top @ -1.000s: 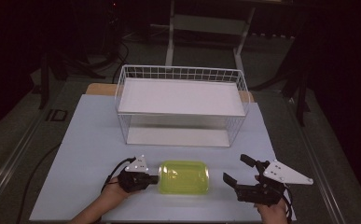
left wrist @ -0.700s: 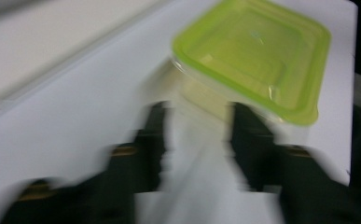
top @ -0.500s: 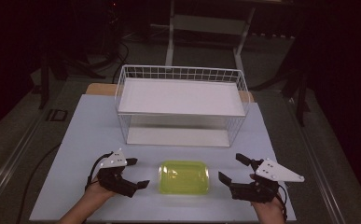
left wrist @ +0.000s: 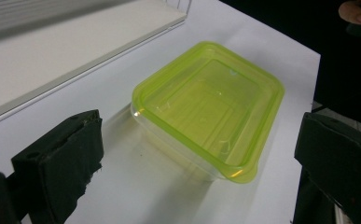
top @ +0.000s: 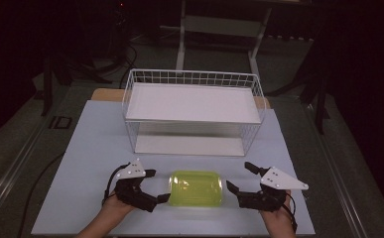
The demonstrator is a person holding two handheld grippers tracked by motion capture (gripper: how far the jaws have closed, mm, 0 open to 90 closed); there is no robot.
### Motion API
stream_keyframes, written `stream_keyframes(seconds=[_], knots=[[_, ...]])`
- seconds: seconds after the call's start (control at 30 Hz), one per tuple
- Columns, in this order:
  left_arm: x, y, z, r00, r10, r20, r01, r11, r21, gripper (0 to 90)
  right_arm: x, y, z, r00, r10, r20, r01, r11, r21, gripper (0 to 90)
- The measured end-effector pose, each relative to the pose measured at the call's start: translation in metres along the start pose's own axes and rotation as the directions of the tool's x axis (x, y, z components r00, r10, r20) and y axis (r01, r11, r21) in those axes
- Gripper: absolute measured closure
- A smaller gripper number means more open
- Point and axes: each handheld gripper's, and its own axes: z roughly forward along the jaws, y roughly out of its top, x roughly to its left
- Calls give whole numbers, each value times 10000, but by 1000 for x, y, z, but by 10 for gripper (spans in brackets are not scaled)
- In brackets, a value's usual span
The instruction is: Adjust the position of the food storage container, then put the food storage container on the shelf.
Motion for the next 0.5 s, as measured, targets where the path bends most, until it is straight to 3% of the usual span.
stream_keyframes(seconds=[0.07,0.1,0.17,0.23,0.37,0.43,0.47,0.5], knots=[[-1,1,1,10000,-93,15,93,10000,-1,20,-1,-1,2,9996,225,-177,-221,9995,232,157],[-2,1,2,9999,-160,53,160,9999,-7,20,-3,-4,6,9965,589,-592,-556,9968,571,157],[-3,2,3,9999,-128,-68,128,9999,49,20,-2,-6,9,9985,439,-326,-412,9961,778,153],[-3,4,4,9997,-230,-112,231,9996,130,20,-3,-7,11,9984,360,-432,-320,9953,911,140],[0,6,6,9953,-967,-45,968,9949,297,20,-9,-7,14,9936,907,-673,-818,9888,1252,141],[0,6,7,9948,-1012,-73,1014,9942,358,20,-10,-6,15,9924,1013,-700,-901,9848,1484,144],[0,7,8,9938,-1103,-117,1107,9928,453,20,-11,-6,16,9906,1176,-694,-1049,9808,1643,144],[1,7,9,9922,-1241,-101,1244,9912,444,20,-13,-6,20,9816,1794,-662,-1606,9614,2235,142]])
